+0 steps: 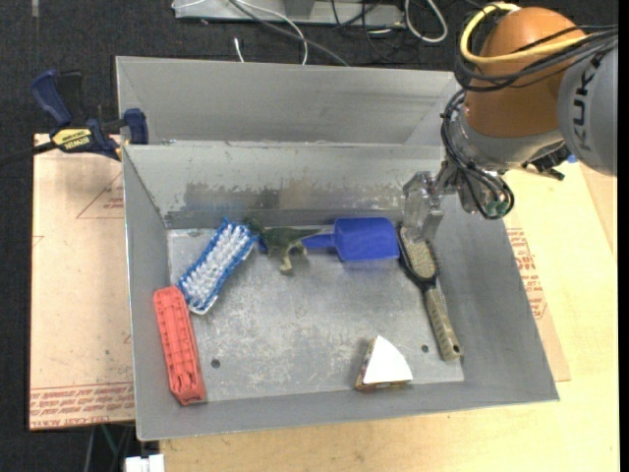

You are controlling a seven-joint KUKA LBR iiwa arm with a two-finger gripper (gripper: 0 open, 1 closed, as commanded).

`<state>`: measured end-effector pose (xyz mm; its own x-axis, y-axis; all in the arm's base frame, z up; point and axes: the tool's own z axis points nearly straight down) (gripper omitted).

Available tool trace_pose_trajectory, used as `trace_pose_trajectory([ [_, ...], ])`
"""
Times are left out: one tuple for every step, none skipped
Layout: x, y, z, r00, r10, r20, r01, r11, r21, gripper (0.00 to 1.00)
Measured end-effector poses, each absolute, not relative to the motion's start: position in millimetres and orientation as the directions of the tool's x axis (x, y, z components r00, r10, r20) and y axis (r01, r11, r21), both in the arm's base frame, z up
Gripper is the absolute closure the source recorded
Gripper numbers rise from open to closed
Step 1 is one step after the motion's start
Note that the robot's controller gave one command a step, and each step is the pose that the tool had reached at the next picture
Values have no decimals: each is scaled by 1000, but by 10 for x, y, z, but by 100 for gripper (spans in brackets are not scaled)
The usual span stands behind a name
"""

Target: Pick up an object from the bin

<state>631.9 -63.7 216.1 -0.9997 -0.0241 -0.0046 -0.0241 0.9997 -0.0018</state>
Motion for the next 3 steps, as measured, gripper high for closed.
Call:
trace_pose_trajectory([
  [6187,-424,2058,-993,-121,-9,-121,993,-2,100],
  [5886,-453,2213,-981,-195,-12,-195,981,-4,100],
  [5880,-158,1314,-1000,2,4,2,1000,4,100],
])
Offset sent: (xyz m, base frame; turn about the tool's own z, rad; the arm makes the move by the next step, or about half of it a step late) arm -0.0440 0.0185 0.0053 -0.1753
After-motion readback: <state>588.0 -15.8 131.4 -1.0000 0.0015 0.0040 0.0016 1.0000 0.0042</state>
